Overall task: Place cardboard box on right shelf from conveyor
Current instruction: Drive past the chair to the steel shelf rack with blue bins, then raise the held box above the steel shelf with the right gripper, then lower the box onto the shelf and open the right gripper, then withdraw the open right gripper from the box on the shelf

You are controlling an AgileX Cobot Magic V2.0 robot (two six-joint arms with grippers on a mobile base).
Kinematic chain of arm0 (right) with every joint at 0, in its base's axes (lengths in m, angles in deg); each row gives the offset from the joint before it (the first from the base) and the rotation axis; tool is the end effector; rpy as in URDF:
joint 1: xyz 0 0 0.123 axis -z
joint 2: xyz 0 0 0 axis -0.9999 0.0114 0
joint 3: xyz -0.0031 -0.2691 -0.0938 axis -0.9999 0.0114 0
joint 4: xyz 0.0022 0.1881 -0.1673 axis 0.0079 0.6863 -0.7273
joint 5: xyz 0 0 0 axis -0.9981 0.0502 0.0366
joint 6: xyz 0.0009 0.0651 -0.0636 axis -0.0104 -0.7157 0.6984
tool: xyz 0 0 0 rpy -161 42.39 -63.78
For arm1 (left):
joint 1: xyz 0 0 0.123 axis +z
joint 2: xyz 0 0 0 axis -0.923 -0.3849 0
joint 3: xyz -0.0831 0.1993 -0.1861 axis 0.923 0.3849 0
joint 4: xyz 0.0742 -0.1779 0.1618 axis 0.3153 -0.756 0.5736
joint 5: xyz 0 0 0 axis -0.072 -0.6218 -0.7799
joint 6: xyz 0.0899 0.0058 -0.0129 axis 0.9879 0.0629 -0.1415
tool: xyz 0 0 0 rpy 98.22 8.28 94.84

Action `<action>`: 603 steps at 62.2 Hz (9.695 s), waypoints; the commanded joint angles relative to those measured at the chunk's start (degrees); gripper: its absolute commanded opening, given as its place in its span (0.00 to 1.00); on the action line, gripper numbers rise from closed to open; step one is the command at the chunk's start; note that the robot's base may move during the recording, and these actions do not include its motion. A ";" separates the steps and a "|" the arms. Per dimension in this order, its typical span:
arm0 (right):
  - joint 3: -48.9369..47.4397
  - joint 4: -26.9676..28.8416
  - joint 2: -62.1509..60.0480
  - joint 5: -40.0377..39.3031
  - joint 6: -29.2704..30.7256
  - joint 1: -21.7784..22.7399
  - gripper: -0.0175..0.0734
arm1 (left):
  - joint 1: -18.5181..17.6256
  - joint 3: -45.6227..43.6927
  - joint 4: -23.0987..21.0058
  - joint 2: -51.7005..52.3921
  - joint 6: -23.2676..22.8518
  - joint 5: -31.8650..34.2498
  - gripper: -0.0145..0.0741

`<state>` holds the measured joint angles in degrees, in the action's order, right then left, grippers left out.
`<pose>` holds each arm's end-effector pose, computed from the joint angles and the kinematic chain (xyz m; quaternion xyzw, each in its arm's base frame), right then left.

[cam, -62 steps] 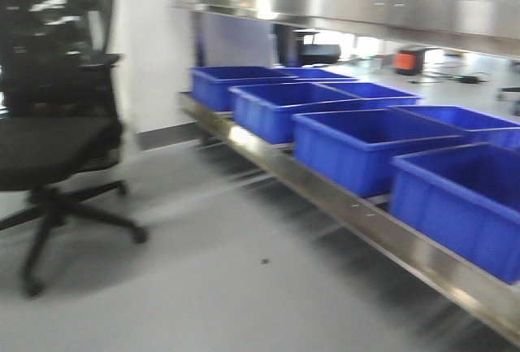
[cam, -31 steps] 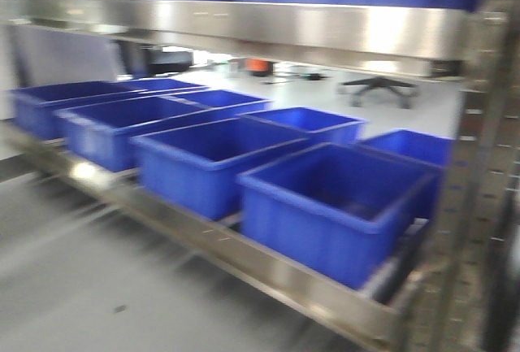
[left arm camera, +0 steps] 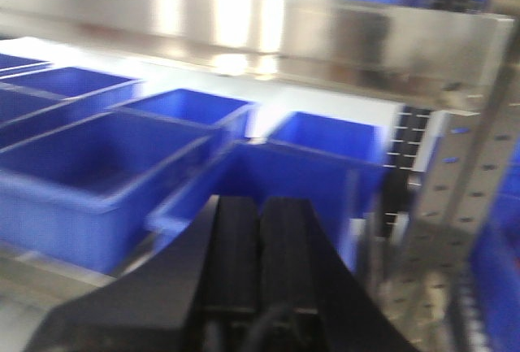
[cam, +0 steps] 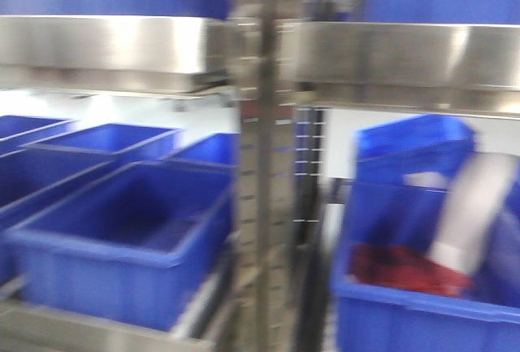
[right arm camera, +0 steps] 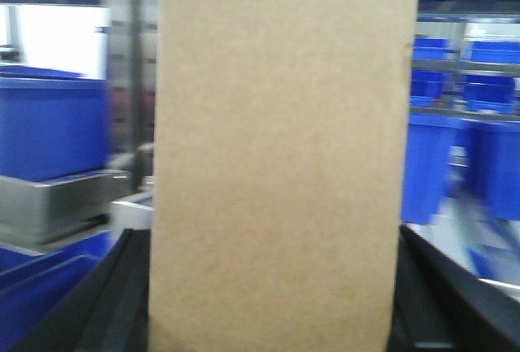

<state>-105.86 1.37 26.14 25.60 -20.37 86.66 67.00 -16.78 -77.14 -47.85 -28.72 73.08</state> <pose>0.0048 0.0030 0.3282 -0.0161 0.6433 0.0403 0.7643 0.0566 -0.0012 0.1934 -0.0195 0.7217 -0.0297 0.6913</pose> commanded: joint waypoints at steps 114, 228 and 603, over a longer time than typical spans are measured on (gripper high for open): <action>-1.78 -0.11 -0.07 -6.09 0.45 0.20 0.57 | -0.33 -0.16 -0.15 0.56 -0.06 4.71 0.03; -23.22 -76.26 62.73 -20.28 2.99 -8.84 0.57 | -0.33 -0.16 -0.15 0.56 -0.06 4.71 0.03; 28.56 -5.41 -0.58 -29.92 -6.74 3.05 0.23 | -0.33 -0.16 -0.15 0.56 -0.06 4.71 0.03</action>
<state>-76.95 -3.61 26.39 1.18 -27.05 89.41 67.00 -16.78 -77.14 -47.85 -28.72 73.08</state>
